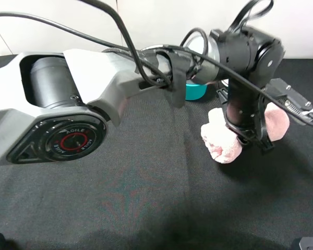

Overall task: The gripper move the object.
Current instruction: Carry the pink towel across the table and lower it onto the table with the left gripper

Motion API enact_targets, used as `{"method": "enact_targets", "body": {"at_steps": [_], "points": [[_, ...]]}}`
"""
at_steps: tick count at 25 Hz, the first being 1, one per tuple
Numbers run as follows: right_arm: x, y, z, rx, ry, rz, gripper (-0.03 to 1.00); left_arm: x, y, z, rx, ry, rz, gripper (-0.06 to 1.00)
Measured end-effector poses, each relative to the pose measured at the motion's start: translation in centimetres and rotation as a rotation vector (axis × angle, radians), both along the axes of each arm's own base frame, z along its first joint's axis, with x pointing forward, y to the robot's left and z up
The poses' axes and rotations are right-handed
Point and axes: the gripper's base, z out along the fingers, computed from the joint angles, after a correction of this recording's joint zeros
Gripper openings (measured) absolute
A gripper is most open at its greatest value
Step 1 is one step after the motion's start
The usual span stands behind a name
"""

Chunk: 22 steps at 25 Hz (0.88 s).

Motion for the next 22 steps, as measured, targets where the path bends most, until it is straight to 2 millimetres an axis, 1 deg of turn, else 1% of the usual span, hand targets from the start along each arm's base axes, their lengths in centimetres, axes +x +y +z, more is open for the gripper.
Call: {"method": "enact_targets", "body": {"at_steps": [3, 8, 19, 22], "points": [[0.0, 0.0, 0.0, 0.0, 0.0, 0.0, 0.69, -0.2, 0.3, 1.4, 0.028, 0.024, 0.028, 0.53], [0.0, 0.0, 0.0, 0.0, 0.0, 0.0, 0.69, 0.0, -0.1, 3.8, -0.043, 0.014, 0.098, 0.53], [0.0, 0.0, 0.0, 0.0, 0.0, 0.0, 0.69, -0.8, 0.0, 7.6, -0.15, 0.08, 0.198, 0.53], [0.0, 0.0, 0.0, 0.0, 0.0, 0.0, 0.69, -0.8, 0.1, 8.3, -0.163, 0.085, 0.222, 0.53]]}}
